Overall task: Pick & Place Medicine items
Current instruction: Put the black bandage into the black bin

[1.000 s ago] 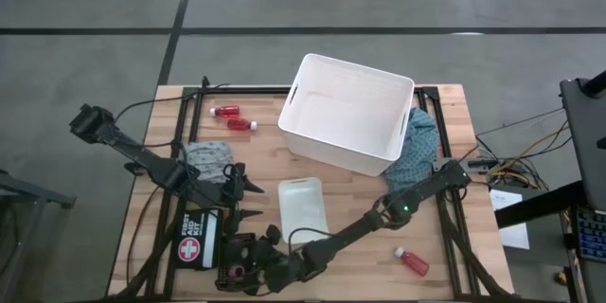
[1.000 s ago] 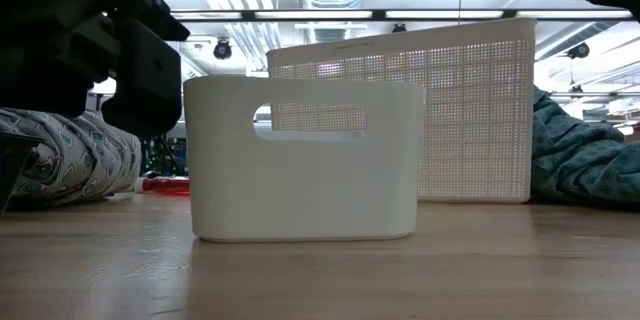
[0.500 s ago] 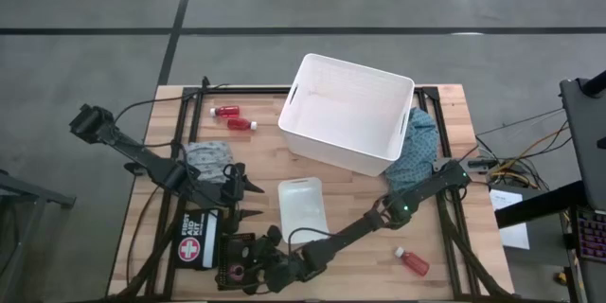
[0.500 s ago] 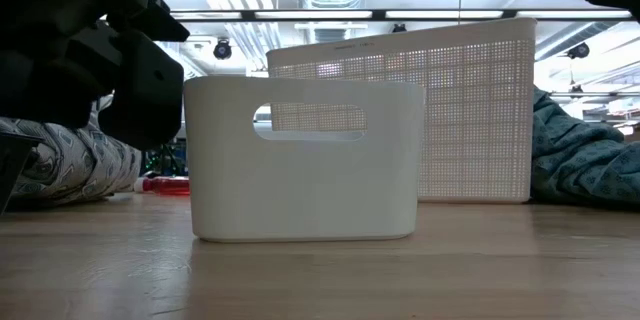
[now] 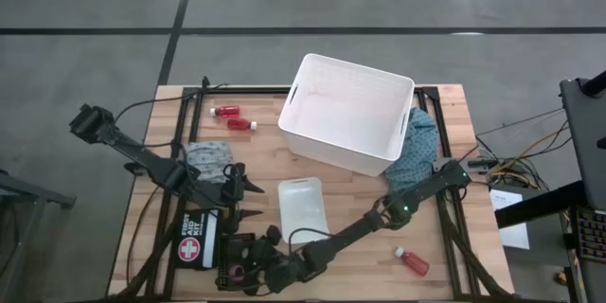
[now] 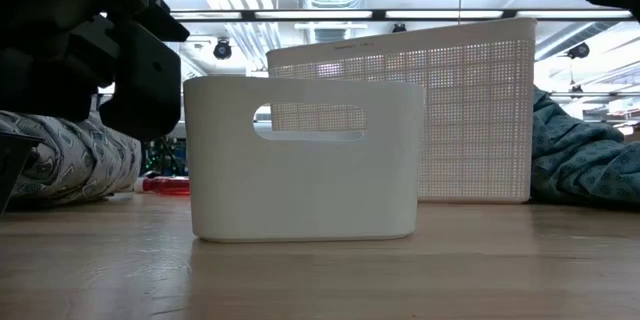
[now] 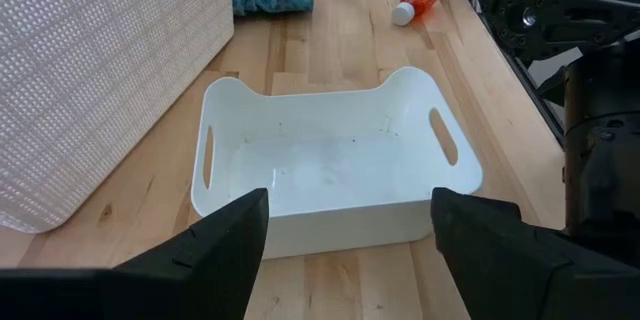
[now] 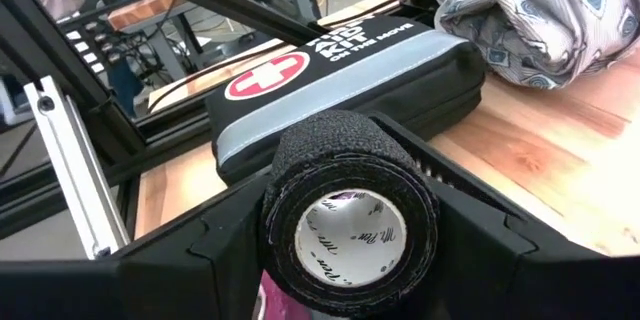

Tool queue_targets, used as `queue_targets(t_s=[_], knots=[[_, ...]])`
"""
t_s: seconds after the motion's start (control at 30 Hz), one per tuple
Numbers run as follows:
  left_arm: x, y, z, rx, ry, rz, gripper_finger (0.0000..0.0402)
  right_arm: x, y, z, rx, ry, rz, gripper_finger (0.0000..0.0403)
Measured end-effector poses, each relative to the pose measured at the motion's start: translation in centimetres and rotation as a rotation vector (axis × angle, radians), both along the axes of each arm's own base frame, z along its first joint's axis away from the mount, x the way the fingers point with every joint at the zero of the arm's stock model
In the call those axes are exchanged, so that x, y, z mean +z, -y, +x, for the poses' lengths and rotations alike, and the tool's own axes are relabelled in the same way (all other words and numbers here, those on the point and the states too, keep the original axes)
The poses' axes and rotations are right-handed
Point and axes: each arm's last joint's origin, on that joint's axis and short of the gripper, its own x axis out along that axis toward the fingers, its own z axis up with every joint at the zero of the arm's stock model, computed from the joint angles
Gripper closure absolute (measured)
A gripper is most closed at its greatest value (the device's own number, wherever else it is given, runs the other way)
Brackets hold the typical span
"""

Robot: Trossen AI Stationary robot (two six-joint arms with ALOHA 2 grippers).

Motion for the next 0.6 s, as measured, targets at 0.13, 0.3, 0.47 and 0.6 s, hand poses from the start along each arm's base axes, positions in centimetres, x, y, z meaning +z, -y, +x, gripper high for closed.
queue_targets(t_s=[0.13, 0.3, 0.47, 0.6], knots=[[0.00, 0.00, 0.00, 0.000, 0.000, 0.000, 0.0115, 0.00, -0.03, 0.01, 0.006, 0.003, 0.018, 0.0172], [0.00, 0.00, 0.00, 0.000, 0.000, 0.000, 0.0115, 0.01, -0.05, 0.02, 0.005, 0.009, 0.040, 0.0147], [0.00, 0.00, 0.00, 0.000, 0.000, 0.000, 0.0115, 0.14, -0.08, 0.06, 0.001, 0.028, 0.067, 0.0108], [0.00, 0.00, 0.00, 0.000, 0.000, 0.000, 0.0115, 0.17, -0.08, 0.06, -0.003, 0.030, 0.067, 0.0078]])
